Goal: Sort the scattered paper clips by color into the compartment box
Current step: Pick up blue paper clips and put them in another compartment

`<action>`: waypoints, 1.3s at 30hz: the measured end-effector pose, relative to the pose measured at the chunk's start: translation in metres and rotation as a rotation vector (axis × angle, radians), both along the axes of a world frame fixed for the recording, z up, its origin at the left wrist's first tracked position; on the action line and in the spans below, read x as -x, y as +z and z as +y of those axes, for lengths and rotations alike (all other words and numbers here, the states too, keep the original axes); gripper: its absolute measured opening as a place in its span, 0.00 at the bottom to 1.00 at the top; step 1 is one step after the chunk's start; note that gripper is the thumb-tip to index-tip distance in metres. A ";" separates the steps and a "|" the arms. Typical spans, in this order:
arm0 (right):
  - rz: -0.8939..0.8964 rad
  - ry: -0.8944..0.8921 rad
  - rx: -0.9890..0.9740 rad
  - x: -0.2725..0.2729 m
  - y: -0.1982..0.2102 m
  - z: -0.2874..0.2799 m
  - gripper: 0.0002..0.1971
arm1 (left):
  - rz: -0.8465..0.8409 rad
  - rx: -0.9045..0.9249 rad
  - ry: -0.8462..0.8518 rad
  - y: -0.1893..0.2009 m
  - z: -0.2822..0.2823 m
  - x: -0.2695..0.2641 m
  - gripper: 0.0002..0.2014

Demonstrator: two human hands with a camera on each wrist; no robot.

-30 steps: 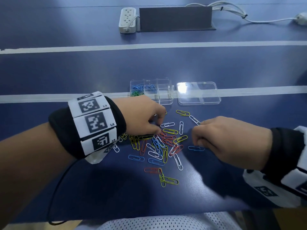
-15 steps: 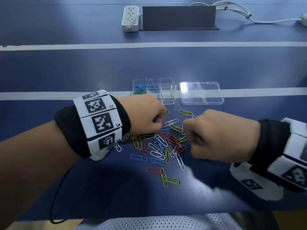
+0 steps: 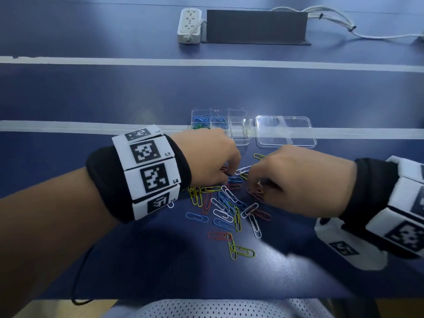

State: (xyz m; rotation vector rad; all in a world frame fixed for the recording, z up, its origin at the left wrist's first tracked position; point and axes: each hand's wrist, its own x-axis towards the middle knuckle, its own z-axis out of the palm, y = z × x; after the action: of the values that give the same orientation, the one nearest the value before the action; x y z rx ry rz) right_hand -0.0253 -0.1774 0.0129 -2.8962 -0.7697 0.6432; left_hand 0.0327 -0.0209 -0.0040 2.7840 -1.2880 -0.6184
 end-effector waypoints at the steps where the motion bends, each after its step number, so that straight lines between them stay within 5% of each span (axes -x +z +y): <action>1: 0.004 0.007 -0.005 0.000 0.000 0.002 0.11 | -0.010 -0.017 0.007 0.000 -0.001 -0.001 0.07; 12: 0.010 0.048 -0.007 0.006 -0.008 0.020 0.16 | -0.024 -0.019 0.035 -0.001 -0.002 0.004 0.02; 16: -0.011 0.001 -0.034 0.000 -0.006 0.013 0.16 | -0.010 0.019 -0.008 0.002 -0.007 0.001 0.10; 21: 0.008 0.024 -0.086 -0.001 -0.002 0.012 0.21 | -0.023 -0.036 -0.010 0.006 -0.012 0.002 0.09; 31: -0.046 -0.123 0.042 0.004 -0.005 0.010 0.13 | -0.060 -0.054 -0.027 0.003 -0.005 0.003 0.09; 39: -0.037 -0.070 0.047 0.003 -0.017 0.018 0.10 | -0.165 -0.135 -0.105 0.001 -0.012 0.006 0.07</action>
State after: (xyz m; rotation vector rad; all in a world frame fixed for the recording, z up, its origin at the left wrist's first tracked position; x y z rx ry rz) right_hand -0.0282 -0.1594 -0.0045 -2.9704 -0.6629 0.6099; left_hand 0.0268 -0.0331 -0.0026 2.9467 -1.4845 -0.5062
